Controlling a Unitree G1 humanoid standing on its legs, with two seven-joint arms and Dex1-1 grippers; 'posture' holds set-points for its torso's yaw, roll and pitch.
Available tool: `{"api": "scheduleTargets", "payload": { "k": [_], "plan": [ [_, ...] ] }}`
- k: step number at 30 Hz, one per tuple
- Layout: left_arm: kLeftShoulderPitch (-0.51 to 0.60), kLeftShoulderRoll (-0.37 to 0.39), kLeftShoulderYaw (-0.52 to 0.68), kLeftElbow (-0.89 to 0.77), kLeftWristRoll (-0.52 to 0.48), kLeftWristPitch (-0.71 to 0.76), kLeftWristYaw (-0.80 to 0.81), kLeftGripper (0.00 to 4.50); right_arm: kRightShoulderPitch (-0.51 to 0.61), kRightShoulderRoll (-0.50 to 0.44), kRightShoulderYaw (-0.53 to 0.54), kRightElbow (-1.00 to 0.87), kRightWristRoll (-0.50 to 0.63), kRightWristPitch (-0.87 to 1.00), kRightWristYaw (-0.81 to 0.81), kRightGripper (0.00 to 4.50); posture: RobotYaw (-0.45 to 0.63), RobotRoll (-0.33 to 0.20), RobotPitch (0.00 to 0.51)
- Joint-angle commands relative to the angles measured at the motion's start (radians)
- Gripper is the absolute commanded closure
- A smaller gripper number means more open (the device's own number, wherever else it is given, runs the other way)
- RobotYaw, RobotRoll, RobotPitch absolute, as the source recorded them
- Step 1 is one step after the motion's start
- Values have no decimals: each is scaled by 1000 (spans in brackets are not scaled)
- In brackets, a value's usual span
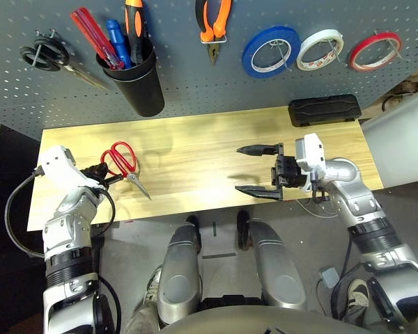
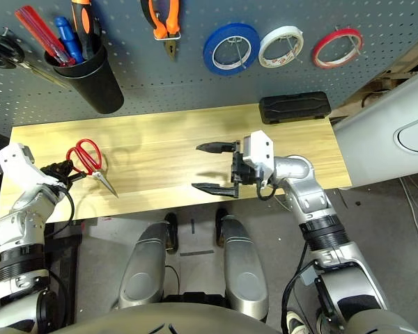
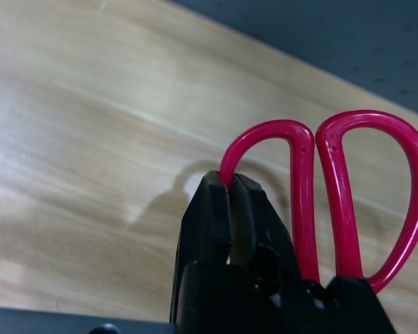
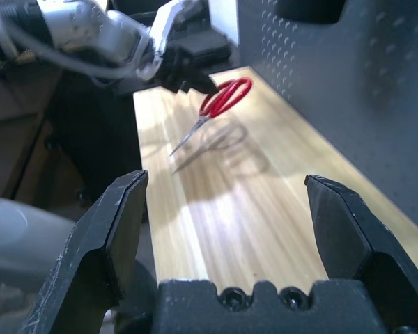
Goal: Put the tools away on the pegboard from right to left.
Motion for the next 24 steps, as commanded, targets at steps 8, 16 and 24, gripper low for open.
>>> {"api": "scheduleTargets", "payload": {
  "k": [8,16,24],
  "plan": [
    [10,10,16,-72,-26,-15,-48,4475,-44,-3,-73,129,12,-32,21,0,87,0,132],
    [92,58,95,-132,-78,-76,-149,4475,-55,-24,-143,175,50,-64,50,0,84,0,101],
    [49,79,188,-146,-157,-232,-235,4475,-88,-71,-231,175,142,28,90,0,78,0,89]
  ]
}}
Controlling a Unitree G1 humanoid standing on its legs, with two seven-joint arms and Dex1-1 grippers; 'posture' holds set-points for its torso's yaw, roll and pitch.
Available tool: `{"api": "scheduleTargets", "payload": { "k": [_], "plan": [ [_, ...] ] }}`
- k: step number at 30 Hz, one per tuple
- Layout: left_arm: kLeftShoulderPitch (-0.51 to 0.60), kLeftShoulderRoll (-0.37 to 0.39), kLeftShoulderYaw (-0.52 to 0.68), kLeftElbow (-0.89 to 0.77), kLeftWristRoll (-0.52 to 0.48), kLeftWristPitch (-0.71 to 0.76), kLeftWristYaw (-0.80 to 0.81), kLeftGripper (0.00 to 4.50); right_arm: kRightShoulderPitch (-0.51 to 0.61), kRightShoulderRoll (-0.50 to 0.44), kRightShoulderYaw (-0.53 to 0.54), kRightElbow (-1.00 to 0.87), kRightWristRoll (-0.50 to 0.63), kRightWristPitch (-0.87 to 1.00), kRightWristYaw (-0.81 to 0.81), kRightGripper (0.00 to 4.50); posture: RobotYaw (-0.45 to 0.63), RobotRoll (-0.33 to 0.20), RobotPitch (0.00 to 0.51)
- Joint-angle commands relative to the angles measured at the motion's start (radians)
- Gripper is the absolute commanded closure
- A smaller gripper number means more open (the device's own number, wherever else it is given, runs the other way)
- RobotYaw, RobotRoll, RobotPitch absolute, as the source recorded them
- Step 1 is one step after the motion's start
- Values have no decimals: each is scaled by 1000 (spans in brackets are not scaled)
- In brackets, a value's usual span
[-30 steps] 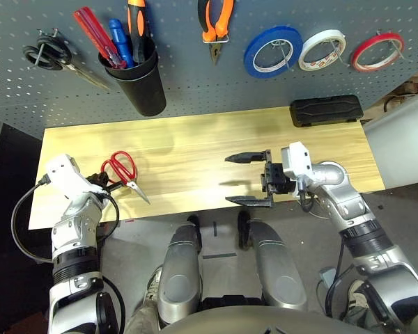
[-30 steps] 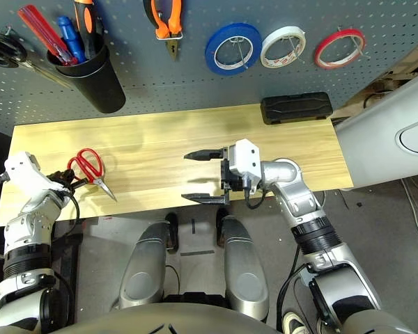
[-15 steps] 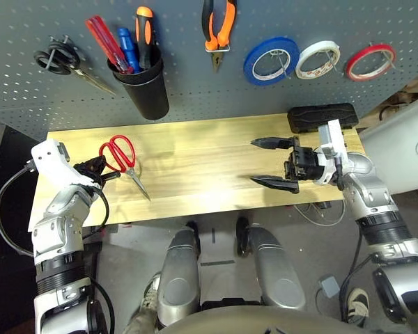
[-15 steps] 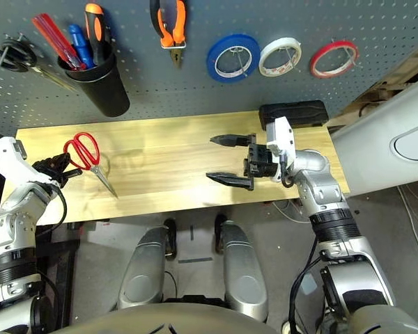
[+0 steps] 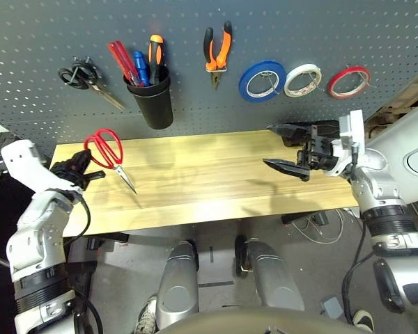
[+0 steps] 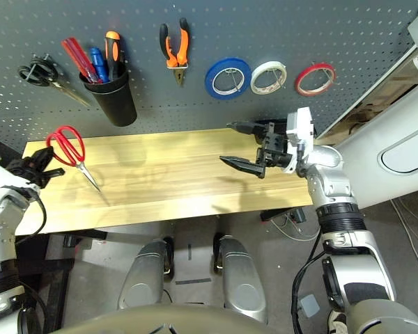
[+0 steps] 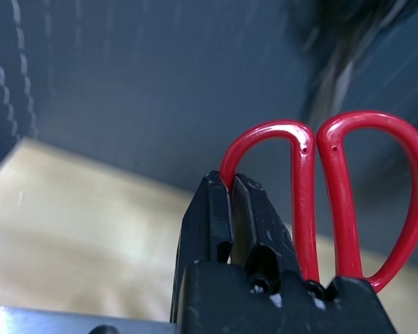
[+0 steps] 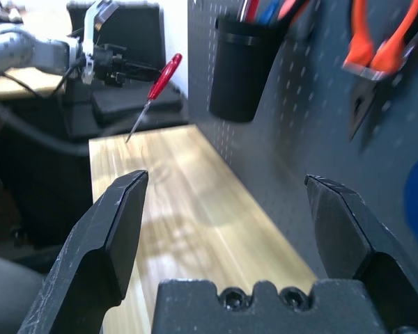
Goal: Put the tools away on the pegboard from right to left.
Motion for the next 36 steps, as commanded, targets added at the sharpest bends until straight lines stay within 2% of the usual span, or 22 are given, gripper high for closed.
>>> {"api": "scheduleTargets", "payload": {
  "k": [1,11,21,29,33,36],
  "plan": [
    [-30,14,21,-18,-37,-53,-26,4475,-17,-24,-45,3,42,41,15,0,76,0,88],
    [-140,48,-13,11,-41,-72,-21,4475,-19,-22,-60,-4,45,67,12,0,68,0,82],
    [-313,60,-78,269,77,-175,46,4475,-14,7,-49,-23,41,67,-3,0,52,0,81],
    [-399,45,-139,421,151,-225,102,4475,-3,23,-45,-45,37,67,-20,0,37,0,83],
    [-398,32,-159,429,158,-236,105,3120,10,40,-44,-54,27,50,-43,0,35,0,83],
    [-352,30,-178,424,180,-251,99,1958,29,56,-41,-64,20,41,-61,0,37,0,84]
  ]
}}
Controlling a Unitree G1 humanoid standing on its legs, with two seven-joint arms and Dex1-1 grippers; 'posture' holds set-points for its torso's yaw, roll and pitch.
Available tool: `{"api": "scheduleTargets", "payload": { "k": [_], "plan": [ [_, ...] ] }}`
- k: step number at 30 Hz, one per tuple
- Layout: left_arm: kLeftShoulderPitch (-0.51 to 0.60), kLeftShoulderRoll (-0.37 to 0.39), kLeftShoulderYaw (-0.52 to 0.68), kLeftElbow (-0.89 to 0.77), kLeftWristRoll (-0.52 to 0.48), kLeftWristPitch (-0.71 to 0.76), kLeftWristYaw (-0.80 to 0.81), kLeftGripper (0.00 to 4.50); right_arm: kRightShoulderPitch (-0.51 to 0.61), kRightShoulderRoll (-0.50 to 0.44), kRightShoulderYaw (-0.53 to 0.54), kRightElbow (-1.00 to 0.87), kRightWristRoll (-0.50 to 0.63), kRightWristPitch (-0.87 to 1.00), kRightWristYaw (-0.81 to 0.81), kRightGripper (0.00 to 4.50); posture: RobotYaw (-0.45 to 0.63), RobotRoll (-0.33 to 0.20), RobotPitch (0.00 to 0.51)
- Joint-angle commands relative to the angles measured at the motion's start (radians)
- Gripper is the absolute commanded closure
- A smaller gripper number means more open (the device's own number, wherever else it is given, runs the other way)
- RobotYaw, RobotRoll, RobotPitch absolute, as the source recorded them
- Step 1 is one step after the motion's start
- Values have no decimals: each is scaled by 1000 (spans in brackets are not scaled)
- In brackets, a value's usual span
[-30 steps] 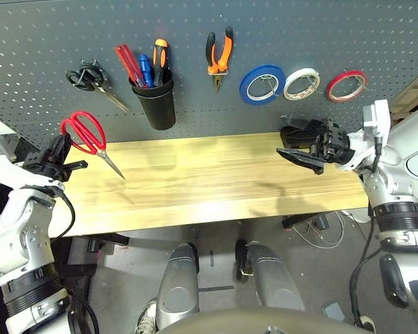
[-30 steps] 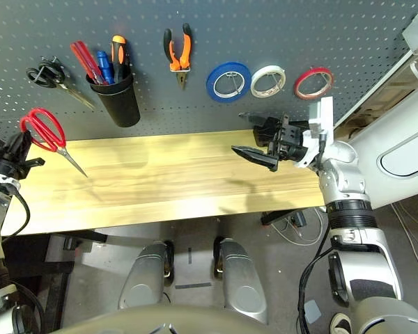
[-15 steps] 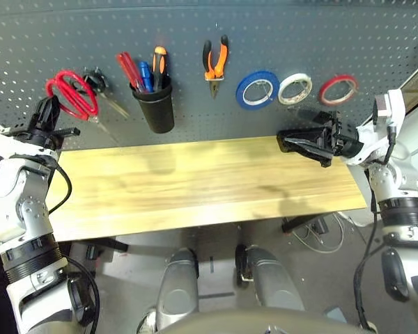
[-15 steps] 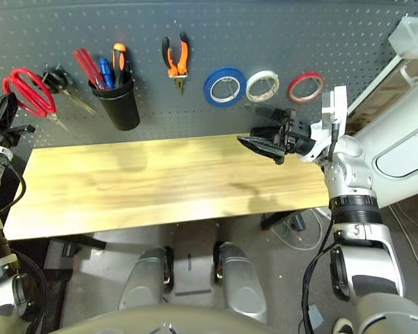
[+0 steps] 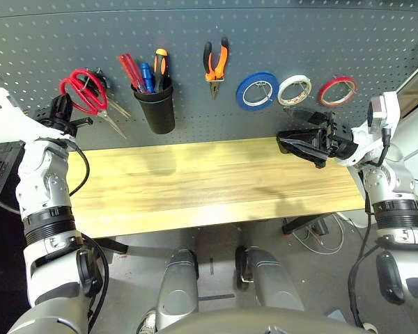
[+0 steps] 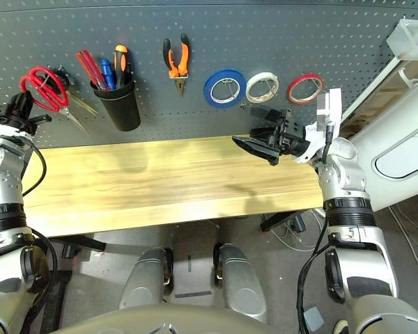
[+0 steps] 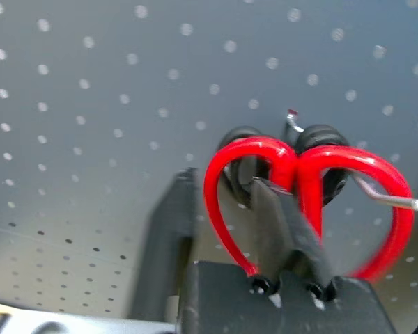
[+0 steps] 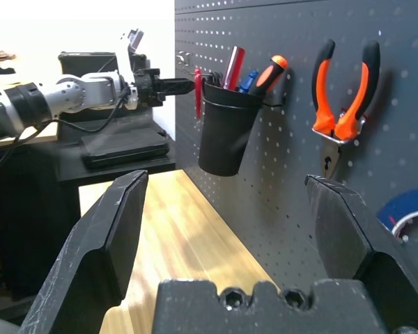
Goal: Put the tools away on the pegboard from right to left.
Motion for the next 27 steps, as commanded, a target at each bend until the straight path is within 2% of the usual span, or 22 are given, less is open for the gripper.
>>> {"api": "scheduleTargets", "payload": {
  "k": [1,5,14,20,27],
  "plan": [
    [54,-10,-25,13,32,-11,-2,1589,30,10,-2,-27,-11,-15,-20,0,38,0,83],
    [124,-22,-32,1,53,-35,5,46,48,31,-7,-17,-24,-37,-60,0,42,0,84],
    [276,-107,-54,6,70,-138,-19,46,68,146,-56,146,-143,-263,-341,0,45,0,81],
    [340,-169,-61,67,94,-270,-3,46,67,207,-103,316,-258,-447,-637,0,37,0,75],
    [369,-201,-57,155,141,-431,53,46,63,212,-123,520,-406,-567,-999,0,30,0,61]
  ]
}}
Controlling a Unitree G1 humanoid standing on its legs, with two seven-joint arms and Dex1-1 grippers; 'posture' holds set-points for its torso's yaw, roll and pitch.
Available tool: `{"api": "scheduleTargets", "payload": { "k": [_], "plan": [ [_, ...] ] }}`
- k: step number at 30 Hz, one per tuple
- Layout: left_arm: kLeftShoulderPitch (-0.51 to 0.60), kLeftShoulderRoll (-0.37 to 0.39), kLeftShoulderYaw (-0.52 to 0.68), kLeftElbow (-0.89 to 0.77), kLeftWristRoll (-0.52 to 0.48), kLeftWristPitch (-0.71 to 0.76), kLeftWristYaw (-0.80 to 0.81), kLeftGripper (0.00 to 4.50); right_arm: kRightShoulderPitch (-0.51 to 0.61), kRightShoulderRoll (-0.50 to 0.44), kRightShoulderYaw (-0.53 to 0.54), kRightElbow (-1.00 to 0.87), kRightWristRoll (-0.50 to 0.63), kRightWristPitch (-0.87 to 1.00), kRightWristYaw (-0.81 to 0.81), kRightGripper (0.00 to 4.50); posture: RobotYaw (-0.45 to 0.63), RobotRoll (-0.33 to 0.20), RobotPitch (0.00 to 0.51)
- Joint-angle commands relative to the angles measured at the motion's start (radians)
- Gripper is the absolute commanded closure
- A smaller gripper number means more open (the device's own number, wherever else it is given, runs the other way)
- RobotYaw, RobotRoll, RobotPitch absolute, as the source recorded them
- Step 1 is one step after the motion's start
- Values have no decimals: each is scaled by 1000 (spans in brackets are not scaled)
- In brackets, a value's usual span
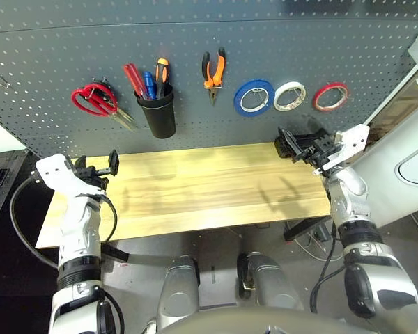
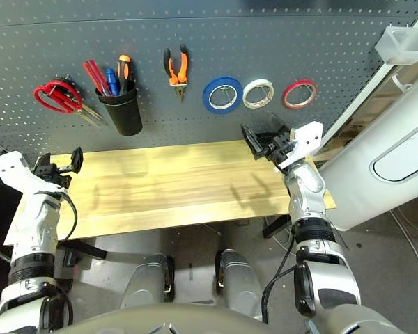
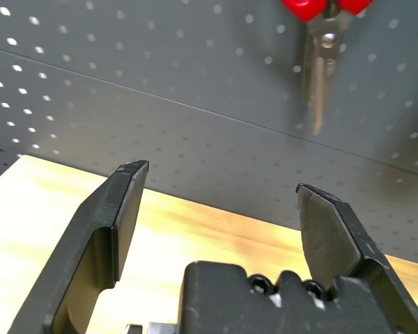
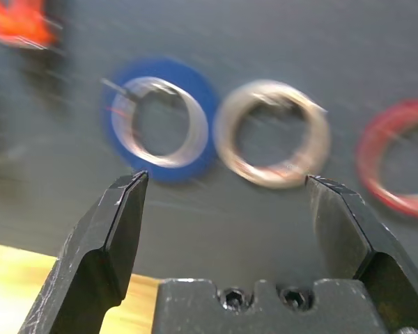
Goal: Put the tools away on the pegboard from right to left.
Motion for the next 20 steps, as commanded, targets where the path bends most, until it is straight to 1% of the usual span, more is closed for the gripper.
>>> {"api": "scheduleTargets", "payload": {
  "k": [1,3,6,14,20],
  "plan": [
    [15,-13,-1,41,26,-79,23,46,3,-3,-17,98,-71,-41,-183,0,29,0,60],
    [19,-17,-4,47,26,-96,29,46,-2,-9,-10,135,-99,-57,-238,0,27,0,58],
    [25,-23,-2,57,21,-114,31,46,-6,-11,6,165,-116,-51,-263,0,26,0,53],
    [26,-24,2,90,18,-141,35,46,-14,3,20,168,-114,-55,-252,0,12,0,52],
    [30,-24,11,116,11,-170,42,46,2,11,21,161,-108,-61,-252,0,12,0,20]
  ]
}}
